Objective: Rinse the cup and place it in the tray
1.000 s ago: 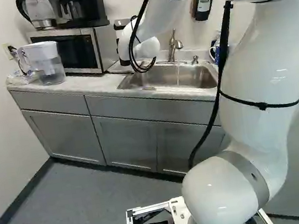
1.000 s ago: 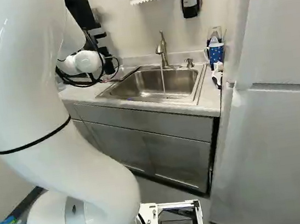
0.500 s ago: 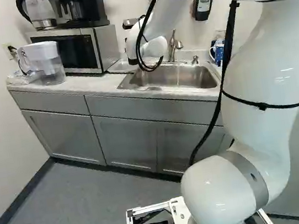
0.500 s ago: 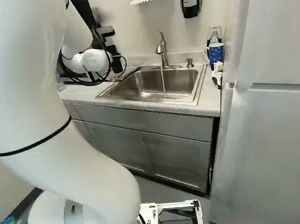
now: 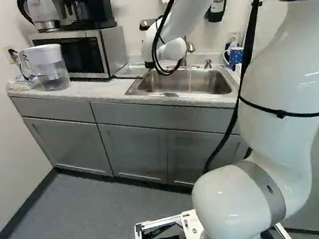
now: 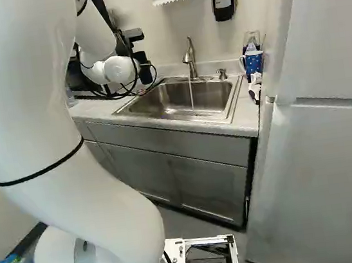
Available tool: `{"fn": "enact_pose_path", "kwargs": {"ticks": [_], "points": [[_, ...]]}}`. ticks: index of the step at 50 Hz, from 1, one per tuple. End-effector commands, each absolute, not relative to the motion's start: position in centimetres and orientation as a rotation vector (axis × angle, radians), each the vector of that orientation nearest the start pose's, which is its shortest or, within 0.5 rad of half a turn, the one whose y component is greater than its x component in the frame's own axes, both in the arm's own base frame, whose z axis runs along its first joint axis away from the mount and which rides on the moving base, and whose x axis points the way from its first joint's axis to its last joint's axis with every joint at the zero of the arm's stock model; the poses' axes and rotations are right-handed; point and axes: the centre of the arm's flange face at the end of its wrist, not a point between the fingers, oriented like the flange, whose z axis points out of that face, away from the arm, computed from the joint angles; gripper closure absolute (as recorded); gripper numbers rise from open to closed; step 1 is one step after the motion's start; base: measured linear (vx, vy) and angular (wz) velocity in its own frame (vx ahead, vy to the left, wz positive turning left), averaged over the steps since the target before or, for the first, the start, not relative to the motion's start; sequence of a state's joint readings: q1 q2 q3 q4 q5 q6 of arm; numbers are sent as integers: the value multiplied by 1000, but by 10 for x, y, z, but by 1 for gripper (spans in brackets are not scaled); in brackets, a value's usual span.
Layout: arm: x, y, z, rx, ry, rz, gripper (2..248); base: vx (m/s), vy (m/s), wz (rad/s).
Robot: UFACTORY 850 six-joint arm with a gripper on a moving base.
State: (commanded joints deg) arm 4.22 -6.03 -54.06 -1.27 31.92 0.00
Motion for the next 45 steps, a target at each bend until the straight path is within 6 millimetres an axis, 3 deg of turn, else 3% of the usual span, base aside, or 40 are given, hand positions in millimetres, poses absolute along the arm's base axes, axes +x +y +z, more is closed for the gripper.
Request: {"fn": "enact_pose_path", "kwargs": {"ticks": [45], "points": [[544,-27,517,-2523,31,-1928,139,0,0,0]]}}
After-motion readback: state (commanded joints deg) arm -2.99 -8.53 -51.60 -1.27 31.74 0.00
